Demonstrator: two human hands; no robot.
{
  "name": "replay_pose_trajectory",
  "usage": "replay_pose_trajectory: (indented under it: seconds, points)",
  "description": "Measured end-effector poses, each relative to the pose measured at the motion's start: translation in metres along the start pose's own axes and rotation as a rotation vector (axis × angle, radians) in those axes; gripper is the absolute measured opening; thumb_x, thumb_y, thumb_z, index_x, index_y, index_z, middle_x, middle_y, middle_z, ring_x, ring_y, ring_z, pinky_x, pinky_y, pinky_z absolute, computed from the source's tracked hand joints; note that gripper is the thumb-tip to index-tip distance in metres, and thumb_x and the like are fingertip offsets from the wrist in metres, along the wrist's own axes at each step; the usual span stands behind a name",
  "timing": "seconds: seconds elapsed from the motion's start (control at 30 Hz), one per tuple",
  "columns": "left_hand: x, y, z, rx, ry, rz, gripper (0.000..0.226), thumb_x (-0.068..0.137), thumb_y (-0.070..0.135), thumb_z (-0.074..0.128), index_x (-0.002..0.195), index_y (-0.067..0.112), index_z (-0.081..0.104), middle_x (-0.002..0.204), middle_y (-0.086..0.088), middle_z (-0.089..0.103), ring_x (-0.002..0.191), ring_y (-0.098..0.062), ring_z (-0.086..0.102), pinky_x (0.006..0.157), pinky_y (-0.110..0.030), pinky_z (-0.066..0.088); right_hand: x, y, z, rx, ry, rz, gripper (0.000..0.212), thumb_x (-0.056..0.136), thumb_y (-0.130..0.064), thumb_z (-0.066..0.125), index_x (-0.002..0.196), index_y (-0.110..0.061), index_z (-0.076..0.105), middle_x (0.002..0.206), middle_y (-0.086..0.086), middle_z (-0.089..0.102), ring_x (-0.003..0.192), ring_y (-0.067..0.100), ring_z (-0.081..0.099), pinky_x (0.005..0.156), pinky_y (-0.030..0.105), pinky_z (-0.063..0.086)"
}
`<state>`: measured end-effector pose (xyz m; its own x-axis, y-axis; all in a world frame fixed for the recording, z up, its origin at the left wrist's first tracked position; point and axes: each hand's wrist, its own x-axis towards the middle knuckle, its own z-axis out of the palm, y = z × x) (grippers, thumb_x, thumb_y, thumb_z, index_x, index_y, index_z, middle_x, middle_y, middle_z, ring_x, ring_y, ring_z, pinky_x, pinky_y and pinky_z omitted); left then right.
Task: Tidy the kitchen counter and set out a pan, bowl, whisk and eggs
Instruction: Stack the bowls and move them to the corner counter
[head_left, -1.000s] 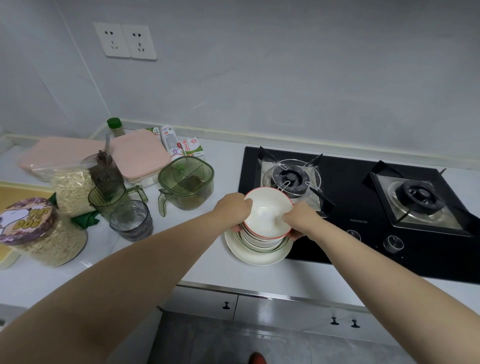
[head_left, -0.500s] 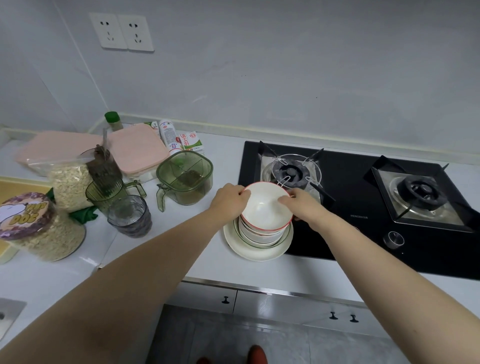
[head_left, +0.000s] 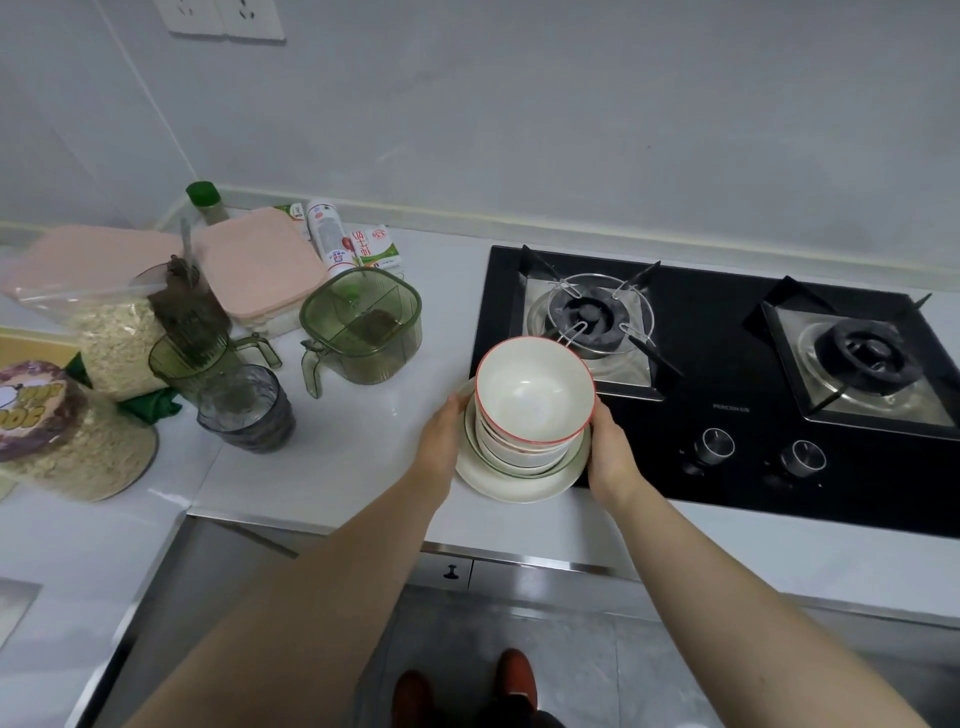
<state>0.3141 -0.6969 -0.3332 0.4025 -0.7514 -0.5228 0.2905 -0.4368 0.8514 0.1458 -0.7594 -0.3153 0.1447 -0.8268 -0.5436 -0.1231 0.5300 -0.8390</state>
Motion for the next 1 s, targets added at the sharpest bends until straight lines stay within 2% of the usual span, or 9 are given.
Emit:
replay_pose_trajectory:
  seconds: [0.1,0.23,0.37,0.5,0.67,0.77,0.87,1.0]
  points:
    - [0.002,-0.003,0.004,-0.006,0.05,0.017,0.034,0.101,0.043,0.032,0.101,0.031,0.064,0.113,0.001,0.067,0.106,-0.02,0.06,0.099,-0.039,0.045,0.007,0.001,0.006,-0.051,0.063,-0.024,0.038,0.094,-0.046,0.043,0.087,-0.019,0.068,0.095,0.003,0.071,0.094,0.022,0.064,0.092,0.041,0.048]
    - [0.006,-0.008,0.011,-0.023,0.14,0.053,0.034,0.097,0.044,0.039,0.108,0.026,0.066,0.109,0.001,0.068,0.105,-0.02,0.061,0.1,-0.041,0.045,0.016,0.008,0.011,-0.142,0.112,-0.095,0.043,0.094,-0.045,0.036,0.089,-0.01,0.061,0.1,0.01,0.068,0.099,0.029,0.061,0.094,0.047,0.047]
    - [0.007,-0.01,0.017,-0.056,0.216,0.058,0.032,0.095,0.041,0.046,0.106,0.019,0.067,0.104,-0.002,0.069,0.101,-0.024,0.063,0.097,-0.043,0.048,0.017,0.008,0.013,-0.052,0.129,-0.072,0.036,0.094,-0.042,0.044,0.074,-0.02,0.064,0.087,0.001,0.069,0.086,0.021,0.061,0.085,0.038,0.047]
    - [0.002,-0.008,0.022,-0.106,0.252,0.05,0.029,0.095,0.035,0.048,0.105,0.015,0.067,0.102,-0.004,0.069,0.097,-0.024,0.062,0.09,-0.039,0.048,0.016,0.005,0.014,0.034,0.142,-0.08,0.035,0.094,-0.031,0.047,0.066,-0.015,0.06,0.072,-0.002,0.061,0.074,0.015,0.053,0.066,0.028,0.042]
    - [-0.008,-0.009,0.027,-0.125,0.281,0.077,0.029,0.095,0.034,0.049,0.101,0.014,0.068,0.093,-0.001,0.07,0.089,-0.021,0.063,0.08,-0.034,0.046,0.012,0.001,0.009,0.04,0.129,-0.099,0.036,0.095,-0.023,0.045,0.062,-0.013,0.054,0.065,-0.003,0.055,0.064,0.01,0.046,0.06,0.025,0.038]
    - [-0.016,-0.006,0.032,-0.105,0.301,0.096,0.027,0.095,0.033,0.047,0.097,0.016,0.068,0.092,0.0,0.069,0.091,-0.021,0.062,0.082,-0.035,0.046,0.009,0.0,0.004,0.062,0.115,-0.119,0.037,0.096,-0.023,0.045,0.061,-0.013,0.053,0.065,-0.002,0.056,0.063,0.009,0.046,0.061,0.025,0.038]
    - [-0.022,-0.001,0.036,-0.058,0.322,0.08,0.029,0.094,0.036,0.046,0.095,0.019,0.069,0.101,-0.004,0.069,0.098,-0.025,0.062,0.093,-0.041,0.048,0.007,0.0,-0.001,0.084,0.104,-0.142,0.039,0.096,-0.025,0.047,0.059,-0.014,0.055,0.065,-0.003,0.058,0.066,0.011,0.048,0.062,0.026,0.04]
    - [-0.034,0.004,0.043,-0.073,0.319,0.085,0.028,0.094,0.035,0.047,0.078,0.024,0.067,0.091,-0.001,0.068,0.097,-0.026,0.062,0.094,-0.041,0.047,-0.004,-0.005,-0.011,0.104,0.069,-0.152,0.039,0.094,-0.026,0.049,0.057,-0.015,0.055,0.065,-0.003,0.059,0.061,0.008,0.047,0.061,0.025,0.04]
